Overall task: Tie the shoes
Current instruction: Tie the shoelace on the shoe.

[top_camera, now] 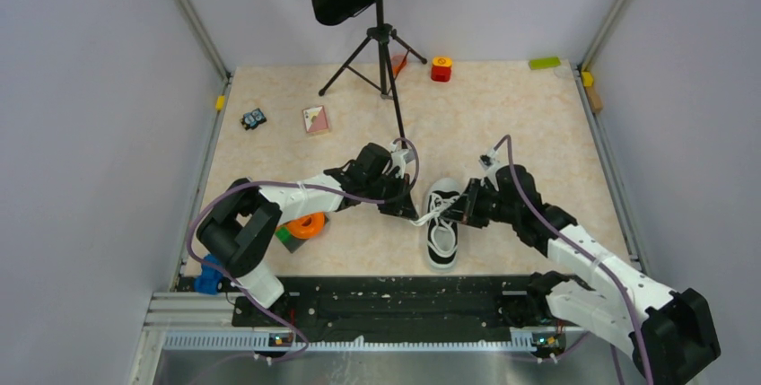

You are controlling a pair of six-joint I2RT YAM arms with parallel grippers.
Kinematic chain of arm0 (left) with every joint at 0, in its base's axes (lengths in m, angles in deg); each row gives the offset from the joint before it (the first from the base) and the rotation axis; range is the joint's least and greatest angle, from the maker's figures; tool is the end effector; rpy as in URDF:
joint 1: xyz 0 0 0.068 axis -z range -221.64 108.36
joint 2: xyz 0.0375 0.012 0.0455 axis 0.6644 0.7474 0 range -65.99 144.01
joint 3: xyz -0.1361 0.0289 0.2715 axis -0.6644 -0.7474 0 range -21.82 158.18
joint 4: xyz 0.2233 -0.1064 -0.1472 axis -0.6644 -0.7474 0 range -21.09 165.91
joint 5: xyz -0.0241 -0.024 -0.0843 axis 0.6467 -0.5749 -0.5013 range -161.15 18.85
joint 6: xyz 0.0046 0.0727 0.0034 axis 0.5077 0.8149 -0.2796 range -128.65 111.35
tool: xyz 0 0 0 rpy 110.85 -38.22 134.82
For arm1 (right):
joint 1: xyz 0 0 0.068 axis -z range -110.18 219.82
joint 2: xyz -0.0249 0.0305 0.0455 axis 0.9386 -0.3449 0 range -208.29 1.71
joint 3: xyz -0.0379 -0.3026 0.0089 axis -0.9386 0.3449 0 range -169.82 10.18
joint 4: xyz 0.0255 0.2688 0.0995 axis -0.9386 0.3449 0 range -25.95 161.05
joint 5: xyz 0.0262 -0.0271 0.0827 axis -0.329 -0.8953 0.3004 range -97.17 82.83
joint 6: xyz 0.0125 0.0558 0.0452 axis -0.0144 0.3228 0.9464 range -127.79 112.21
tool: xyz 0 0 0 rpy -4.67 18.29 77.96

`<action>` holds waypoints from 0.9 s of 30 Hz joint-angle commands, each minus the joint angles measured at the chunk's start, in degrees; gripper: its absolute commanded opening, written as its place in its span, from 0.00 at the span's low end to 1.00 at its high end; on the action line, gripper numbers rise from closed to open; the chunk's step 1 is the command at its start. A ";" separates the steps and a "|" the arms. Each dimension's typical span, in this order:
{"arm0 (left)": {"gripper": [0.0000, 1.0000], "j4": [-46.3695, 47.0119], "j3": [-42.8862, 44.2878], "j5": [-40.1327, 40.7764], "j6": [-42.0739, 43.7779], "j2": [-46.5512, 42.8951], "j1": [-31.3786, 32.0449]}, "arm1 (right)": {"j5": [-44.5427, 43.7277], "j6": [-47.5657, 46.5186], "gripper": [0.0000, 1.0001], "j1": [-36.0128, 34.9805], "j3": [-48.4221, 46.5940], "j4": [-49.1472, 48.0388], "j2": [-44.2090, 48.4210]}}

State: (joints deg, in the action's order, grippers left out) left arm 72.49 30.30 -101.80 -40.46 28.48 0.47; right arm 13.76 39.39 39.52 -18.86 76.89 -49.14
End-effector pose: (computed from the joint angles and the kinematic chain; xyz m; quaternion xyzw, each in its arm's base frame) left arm 0.2562 -0.2733 0.1798 0.1792 0.8810 -0.4140 0.1428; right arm 0.1752 0.1273 0.2240 0.0443 0.8738 0.4113 0.2555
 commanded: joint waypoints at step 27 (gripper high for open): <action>0.00 0.40 1.56 -0.26 0.96 -0.79 0.24 | -0.03 -0.40 0.15 -8.10 -4.32 -5.95 -10.32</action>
State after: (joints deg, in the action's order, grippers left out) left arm 72.40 30.30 -101.78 -40.24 28.48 0.47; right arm 13.76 39.89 32.33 -18.88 70.95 -58.89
